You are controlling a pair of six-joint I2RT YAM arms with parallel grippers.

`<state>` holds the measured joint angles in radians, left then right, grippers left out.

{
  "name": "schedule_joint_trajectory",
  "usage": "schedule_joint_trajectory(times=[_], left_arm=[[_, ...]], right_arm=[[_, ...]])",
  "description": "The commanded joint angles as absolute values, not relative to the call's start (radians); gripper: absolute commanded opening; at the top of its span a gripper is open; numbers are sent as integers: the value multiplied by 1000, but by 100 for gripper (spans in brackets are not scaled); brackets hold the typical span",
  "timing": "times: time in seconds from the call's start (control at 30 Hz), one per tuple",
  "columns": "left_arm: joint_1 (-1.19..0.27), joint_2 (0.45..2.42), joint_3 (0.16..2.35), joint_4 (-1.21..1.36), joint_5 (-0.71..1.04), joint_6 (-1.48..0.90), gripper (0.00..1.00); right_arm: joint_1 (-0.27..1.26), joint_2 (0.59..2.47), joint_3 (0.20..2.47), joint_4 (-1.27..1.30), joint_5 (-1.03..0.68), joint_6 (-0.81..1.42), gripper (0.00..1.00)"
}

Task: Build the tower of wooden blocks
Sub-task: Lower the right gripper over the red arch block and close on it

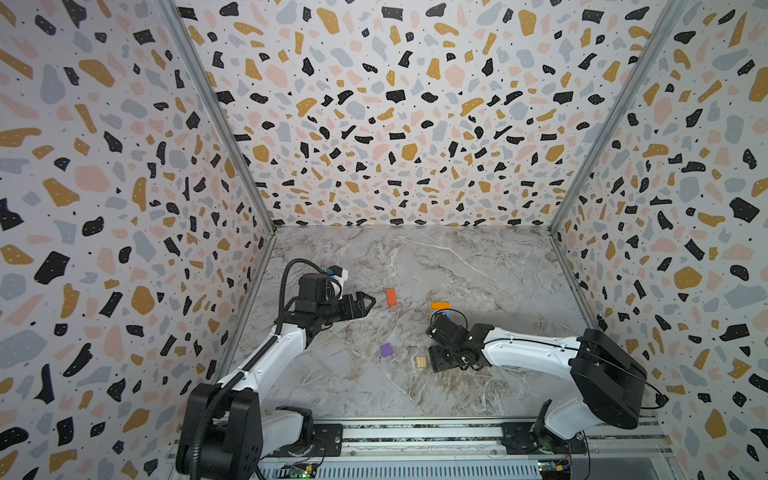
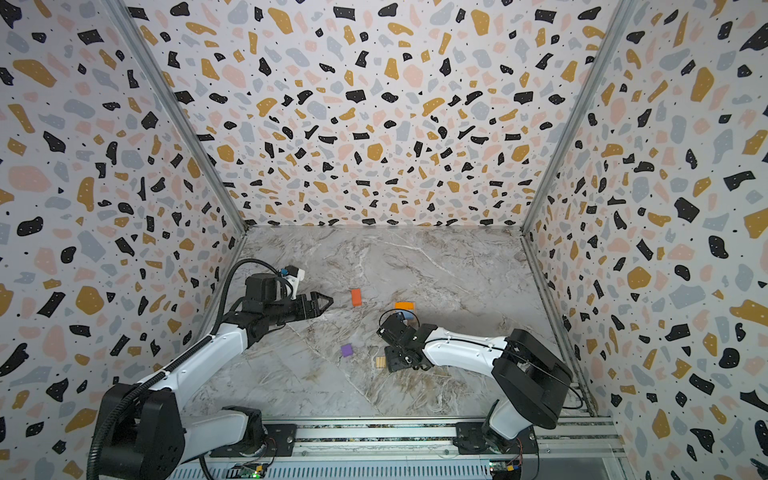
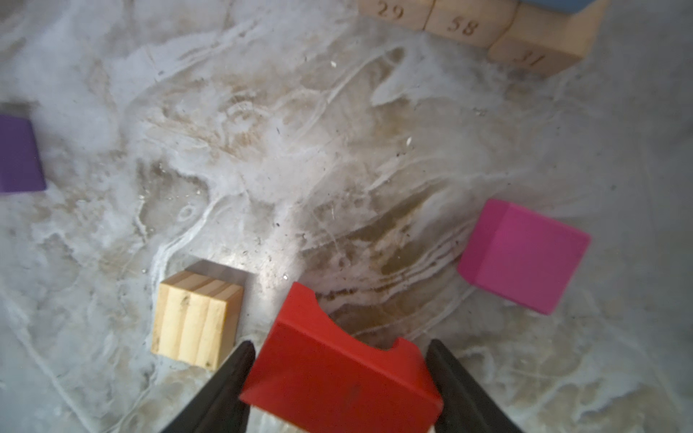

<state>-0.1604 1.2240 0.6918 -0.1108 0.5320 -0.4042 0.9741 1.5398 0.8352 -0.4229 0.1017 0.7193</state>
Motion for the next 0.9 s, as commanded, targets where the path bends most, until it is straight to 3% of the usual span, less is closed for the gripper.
schedule_joint_trajectory(times=[0.0, 0.17, 0.3, 0.87], left_arm=[[-166, 1223, 704, -93, 531, -393, 94], [-166, 1223, 704, -94, 533, -393, 94], [-166, 1224, 706, -93, 532, -392, 94], [-166, 1220, 706, -97, 532, -391, 94]], right_arm=[[983, 1543, 865, -469, 100, 768, 65], [984, 1547, 897, -502, 117, 645, 82], [983, 1525, 897, -502, 122, 551, 88], [985, 1564, 944, -586, 91, 284, 87]])
